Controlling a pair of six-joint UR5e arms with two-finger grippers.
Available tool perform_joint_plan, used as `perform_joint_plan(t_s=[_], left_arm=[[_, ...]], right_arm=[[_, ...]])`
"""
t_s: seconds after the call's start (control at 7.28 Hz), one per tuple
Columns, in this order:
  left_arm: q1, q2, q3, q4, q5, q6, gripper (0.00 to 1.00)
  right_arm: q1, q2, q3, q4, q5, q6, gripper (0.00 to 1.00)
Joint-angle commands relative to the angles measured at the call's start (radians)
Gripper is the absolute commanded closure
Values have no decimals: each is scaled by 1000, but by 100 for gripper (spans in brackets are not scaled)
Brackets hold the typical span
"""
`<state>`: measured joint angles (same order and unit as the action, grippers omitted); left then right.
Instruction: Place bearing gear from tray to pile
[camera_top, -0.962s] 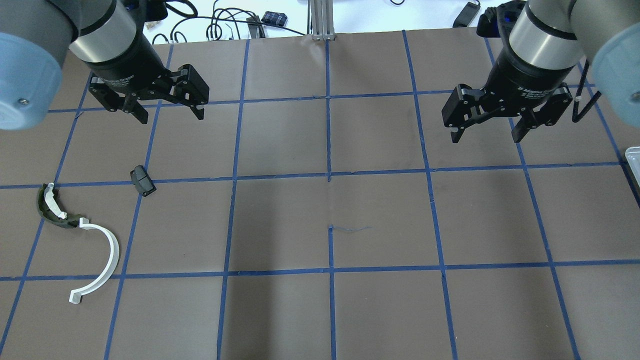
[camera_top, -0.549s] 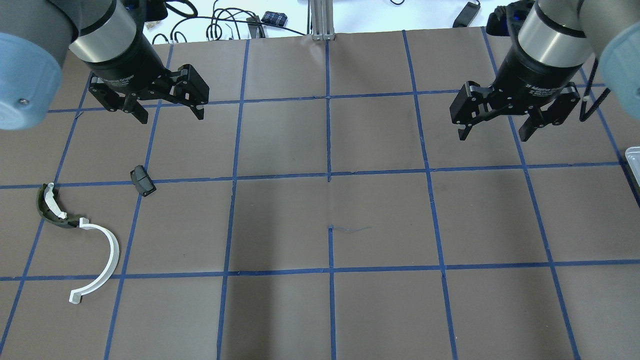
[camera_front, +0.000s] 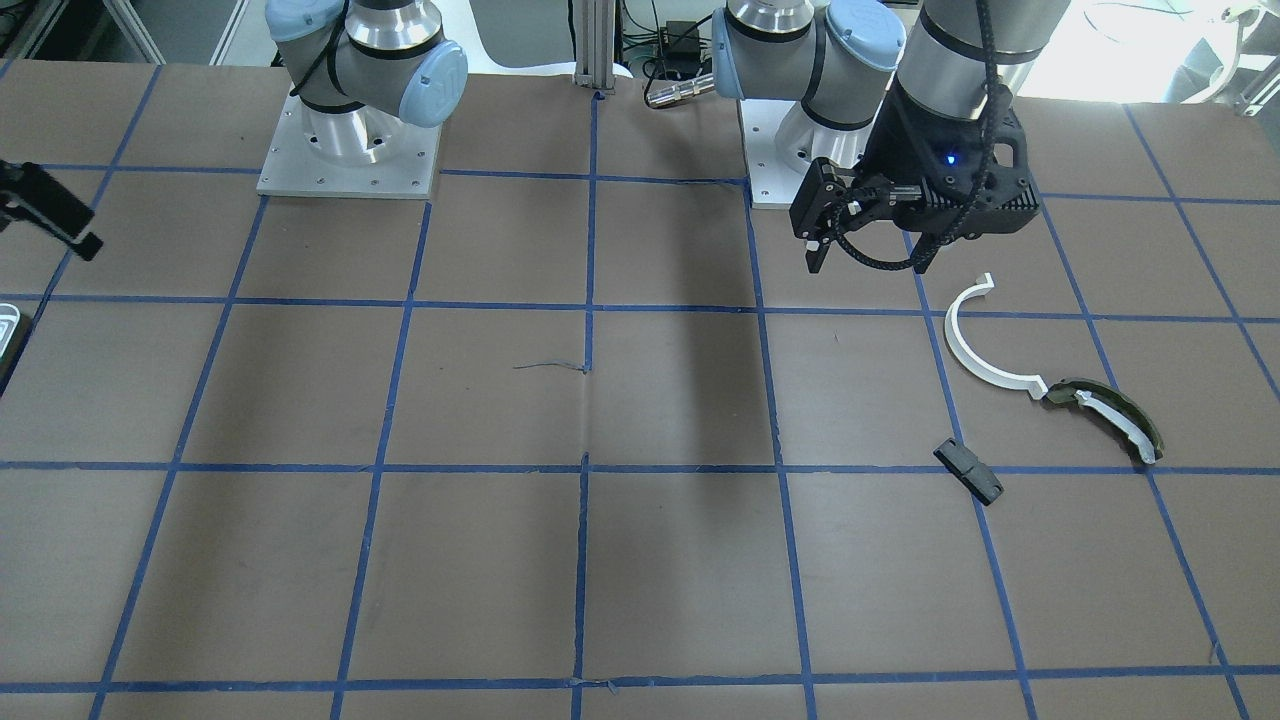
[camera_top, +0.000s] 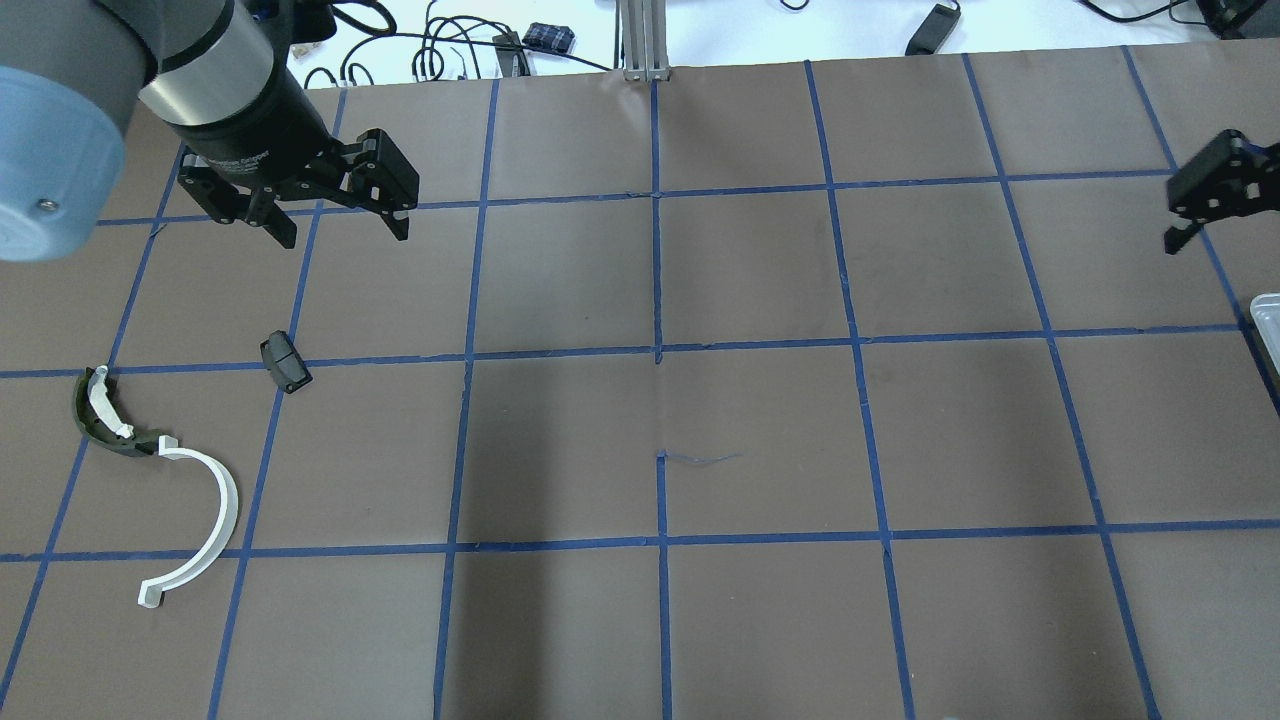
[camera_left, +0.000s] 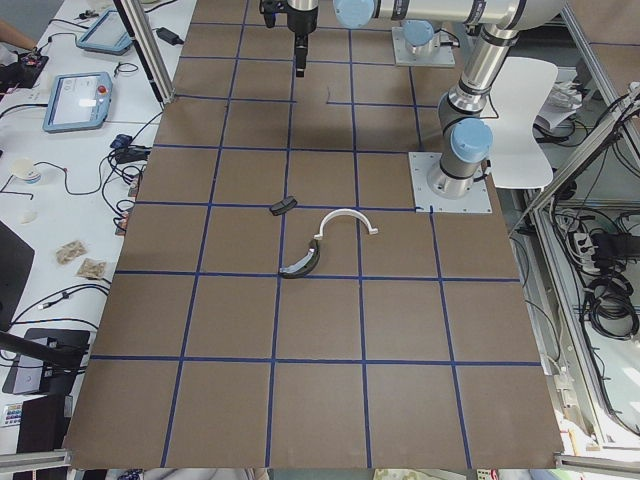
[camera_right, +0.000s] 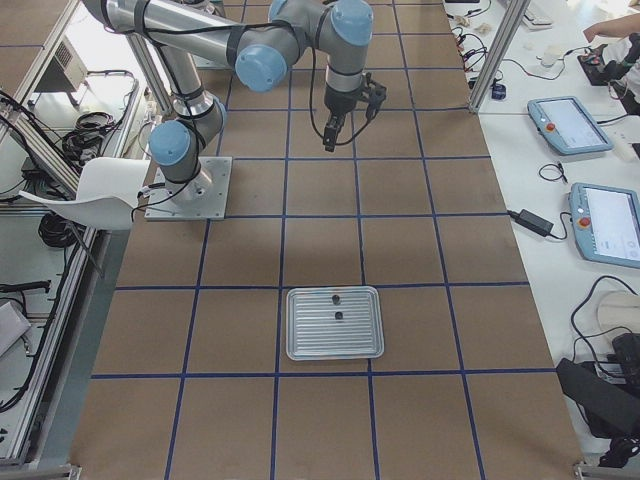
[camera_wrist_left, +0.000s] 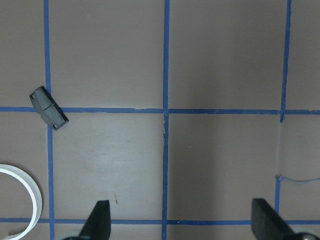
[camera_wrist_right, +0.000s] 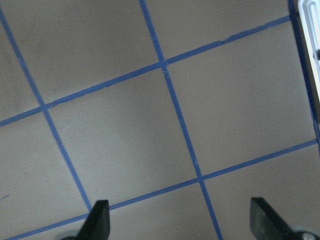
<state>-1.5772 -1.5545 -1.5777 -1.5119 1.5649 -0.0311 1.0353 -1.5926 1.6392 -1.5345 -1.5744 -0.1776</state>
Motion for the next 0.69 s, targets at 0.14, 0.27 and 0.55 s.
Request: perform_joint_plan(t_s=[0.14,0.27,0.55], left_arm=[[0,-3,2,1,0,0,0],[2,-3,4,1,-2,0,0],[0,-1,2,1,-2,0,0]], right_arm=[[-231,184,-12,-177,-96,-195,0],[-276,239,-9,-252,-108,-207,0],[-311,359,-13,-390,-142,-217,0]])
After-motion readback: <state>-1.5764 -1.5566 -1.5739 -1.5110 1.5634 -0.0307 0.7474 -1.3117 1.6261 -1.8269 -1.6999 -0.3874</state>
